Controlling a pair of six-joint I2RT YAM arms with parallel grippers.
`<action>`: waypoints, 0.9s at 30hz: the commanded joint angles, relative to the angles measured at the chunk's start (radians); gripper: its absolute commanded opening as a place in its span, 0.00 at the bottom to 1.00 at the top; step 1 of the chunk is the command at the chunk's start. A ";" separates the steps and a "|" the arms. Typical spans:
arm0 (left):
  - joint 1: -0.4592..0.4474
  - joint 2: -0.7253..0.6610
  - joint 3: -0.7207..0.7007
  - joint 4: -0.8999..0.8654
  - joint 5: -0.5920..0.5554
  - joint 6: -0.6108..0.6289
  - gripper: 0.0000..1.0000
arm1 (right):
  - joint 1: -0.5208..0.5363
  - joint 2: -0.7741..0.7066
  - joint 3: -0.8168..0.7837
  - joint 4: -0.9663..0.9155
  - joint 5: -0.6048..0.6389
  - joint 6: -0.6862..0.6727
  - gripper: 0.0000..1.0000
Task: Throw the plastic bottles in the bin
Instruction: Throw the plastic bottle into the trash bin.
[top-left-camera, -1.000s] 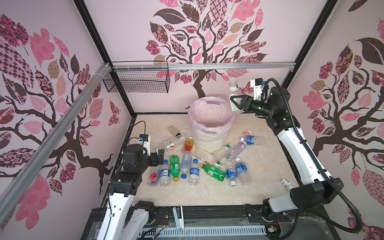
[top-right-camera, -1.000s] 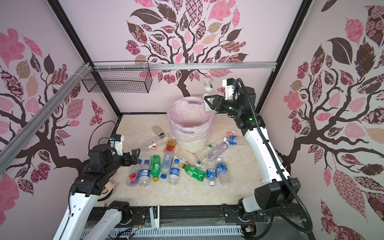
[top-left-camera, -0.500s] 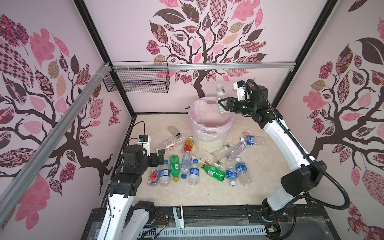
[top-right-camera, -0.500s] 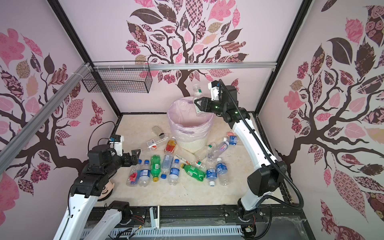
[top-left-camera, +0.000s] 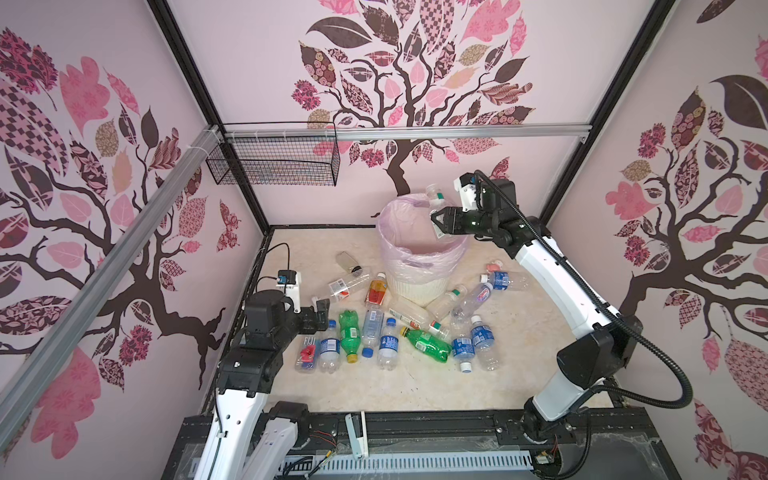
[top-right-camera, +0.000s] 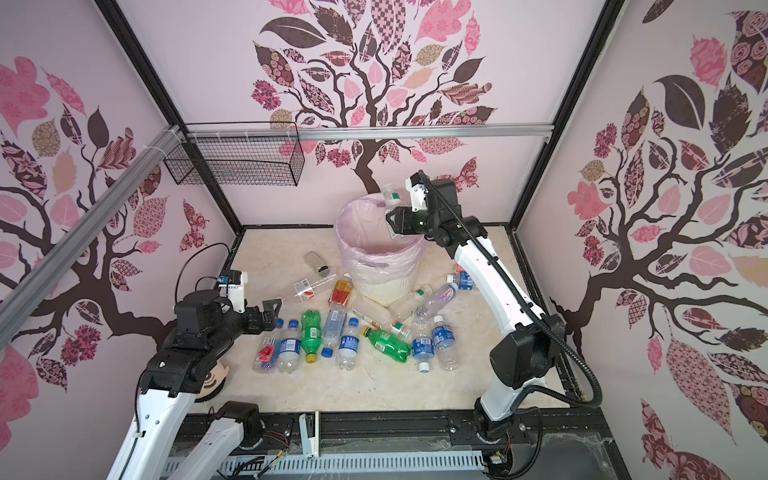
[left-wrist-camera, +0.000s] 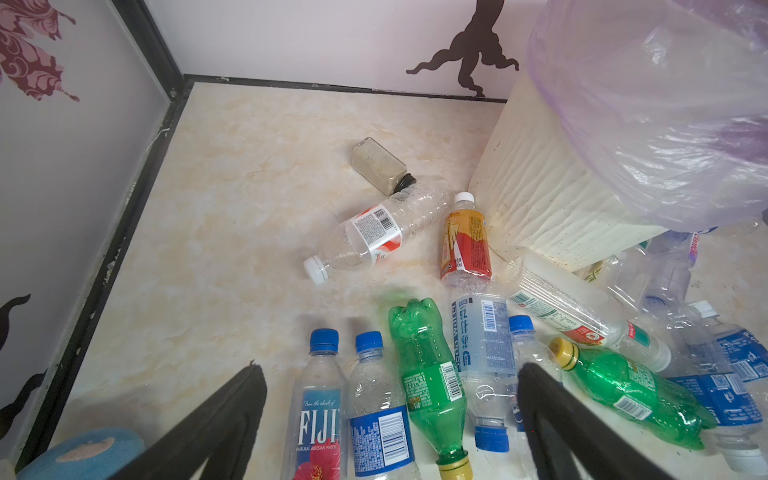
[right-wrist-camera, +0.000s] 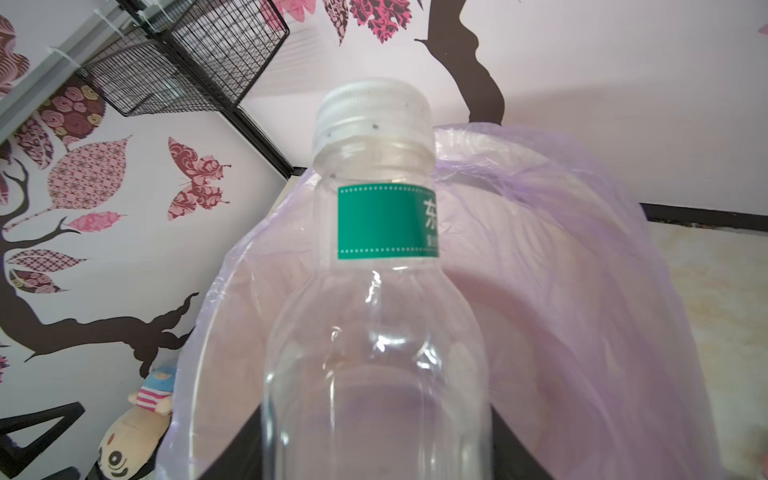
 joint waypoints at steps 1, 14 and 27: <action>0.000 0.000 -0.014 0.000 0.015 0.004 0.98 | 0.001 0.014 -0.005 -0.023 0.047 -0.026 0.56; 0.000 -0.005 -0.024 0.000 0.015 0.008 0.98 | 0.002 0.015 0.015 -0.072 0.084 -0.064 0.73; 0.000 -0.010 -0.032 -0.004 0.013 0.016 0.98 | 0.003 -0.053 0.059 -0.139 0.151 -0.179 0.80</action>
